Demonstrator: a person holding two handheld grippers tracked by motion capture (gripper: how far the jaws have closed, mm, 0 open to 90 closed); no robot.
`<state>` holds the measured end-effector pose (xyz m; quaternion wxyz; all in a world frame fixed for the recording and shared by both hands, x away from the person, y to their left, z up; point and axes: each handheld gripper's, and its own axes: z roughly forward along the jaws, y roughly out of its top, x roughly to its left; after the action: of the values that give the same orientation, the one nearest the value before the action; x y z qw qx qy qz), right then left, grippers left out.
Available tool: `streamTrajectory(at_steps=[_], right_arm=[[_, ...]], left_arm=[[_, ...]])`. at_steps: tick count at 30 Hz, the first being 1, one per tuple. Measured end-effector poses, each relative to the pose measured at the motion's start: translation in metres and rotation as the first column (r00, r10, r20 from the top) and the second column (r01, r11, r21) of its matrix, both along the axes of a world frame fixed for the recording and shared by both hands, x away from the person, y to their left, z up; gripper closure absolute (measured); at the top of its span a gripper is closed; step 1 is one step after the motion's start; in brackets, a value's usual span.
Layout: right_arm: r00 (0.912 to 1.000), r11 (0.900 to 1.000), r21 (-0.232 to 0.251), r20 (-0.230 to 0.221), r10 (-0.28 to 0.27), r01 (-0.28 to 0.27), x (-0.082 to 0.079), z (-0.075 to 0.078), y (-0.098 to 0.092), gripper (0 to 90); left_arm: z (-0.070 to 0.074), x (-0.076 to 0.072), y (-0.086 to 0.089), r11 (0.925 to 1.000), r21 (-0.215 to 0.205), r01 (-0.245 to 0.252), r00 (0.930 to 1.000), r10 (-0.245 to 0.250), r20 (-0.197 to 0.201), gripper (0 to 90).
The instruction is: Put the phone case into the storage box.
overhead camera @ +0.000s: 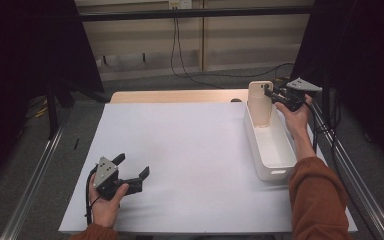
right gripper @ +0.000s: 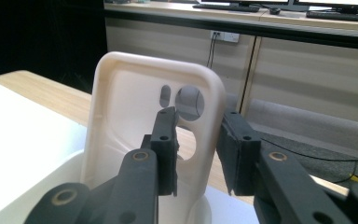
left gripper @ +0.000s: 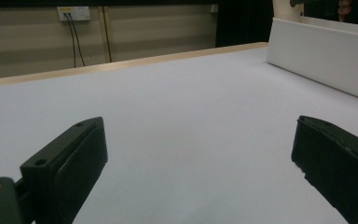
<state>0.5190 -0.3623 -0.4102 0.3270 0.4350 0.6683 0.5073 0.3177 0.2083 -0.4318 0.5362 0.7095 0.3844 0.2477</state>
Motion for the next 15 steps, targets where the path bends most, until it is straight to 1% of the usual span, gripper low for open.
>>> streamTrajectory(at_steps=[3,4,8,10,11,13,14,15], right_arm=[[1.0,1.0,0.003,0.004,-0.005,0.005,-0.0007,0.0009,-0.0015,67.5],[0.9999,1.0,0.011,0.007,-0.009,0.009,-0.0013,0.0012,-0.0025,65.1],[0.9999,1.0,0.025,0.005,-0.013,0.013,-0.0028,0.0011,-0.004,62.9],[0.9999,1.0,0.024,0.005,-0.015,0.015,-0.0034,0.0011,-0.0039,62.3],[0.9999,1.0,0.027,0.006,-0.016,0.016,-0.0035,0.0014,-0.0038,59.4],[0.9997,0.999,0.029,0.013,-0.023,0.022,-0.0039,0.0022,-0.0036,57.5],[0.9997,0.999,0.032,0.01,-0.022,0.022,-0.0043,0.0025,-0.0032,54.4],[0.9997,0.999,0.035,0.009,-0.023,0.023,-0.0046,0.0027,-0.0027,51.2]], left_arm=[[0.0012,0.0001,0.0009,0.9998,-0.018,-0.009,0.9999,0.009,0.006,4.0],[0.0015,0.0001,0.0017,0.9998,-0.014,-0.01,0.9999,0.01,0.007,4.0],[0.0012,0.0003,0.0018,0.9999,-0.013,-0.011,0.9999,0.011,0.006,4.0],[0.001,0.0,0.0006,0.9999,-0.014,-0.006,0.9999,0.006,0.008,4.0],[0.0008,-0.0002,0.0,0.9999,-0.012,-0.005,1.0,0.005,0.007,4.0],[0.0007,-0.0002,-0.0001,0.9999,-0.013,-0.003,1.0,0.003,0.007,4.0],[0.0009,-0.0002,0.0001,0.9999,-0.013,-0.004,1.0,0.004,0.008,4.0],[0.0011,0.0,0.0008,0.9999,-0.011,0.006,0.9999,-0.006,0.012,3.9]])
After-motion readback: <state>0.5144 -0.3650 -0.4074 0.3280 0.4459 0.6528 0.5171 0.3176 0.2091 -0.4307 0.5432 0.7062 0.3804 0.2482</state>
